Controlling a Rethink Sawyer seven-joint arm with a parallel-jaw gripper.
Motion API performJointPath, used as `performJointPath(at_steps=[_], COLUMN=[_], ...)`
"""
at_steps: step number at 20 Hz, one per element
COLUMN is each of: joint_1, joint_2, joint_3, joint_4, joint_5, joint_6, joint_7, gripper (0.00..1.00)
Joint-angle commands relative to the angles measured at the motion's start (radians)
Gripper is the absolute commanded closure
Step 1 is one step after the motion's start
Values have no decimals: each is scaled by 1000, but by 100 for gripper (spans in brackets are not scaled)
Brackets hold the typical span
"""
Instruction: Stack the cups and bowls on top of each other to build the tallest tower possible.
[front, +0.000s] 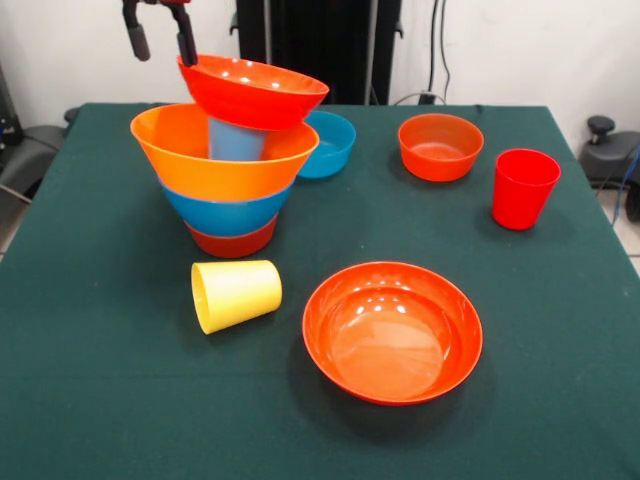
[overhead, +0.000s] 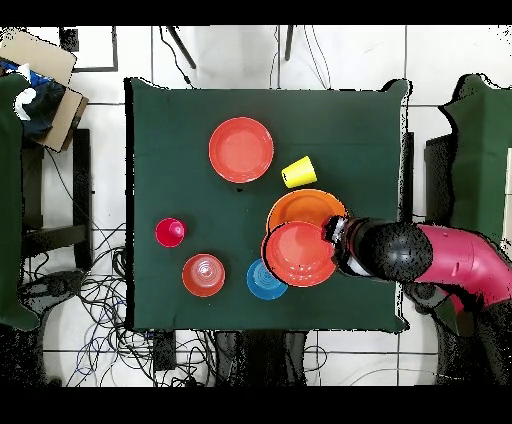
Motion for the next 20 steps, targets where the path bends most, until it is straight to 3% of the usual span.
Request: performJointPath(at_steps=[1, 5, 13, 20], joint_1=[51, 72, 141, 218], joint_2=[-10, -52, -88, -61], joint_3=[41, 48, 73, 83], joint_4=[-47, -52, -145, -255], joint_5=[-30, -14, 59, 71], joint_6=[103, 134, 323, 438], joint_7=[-172, -167, -170, -154], gripper=[0, 0, 0, 0])
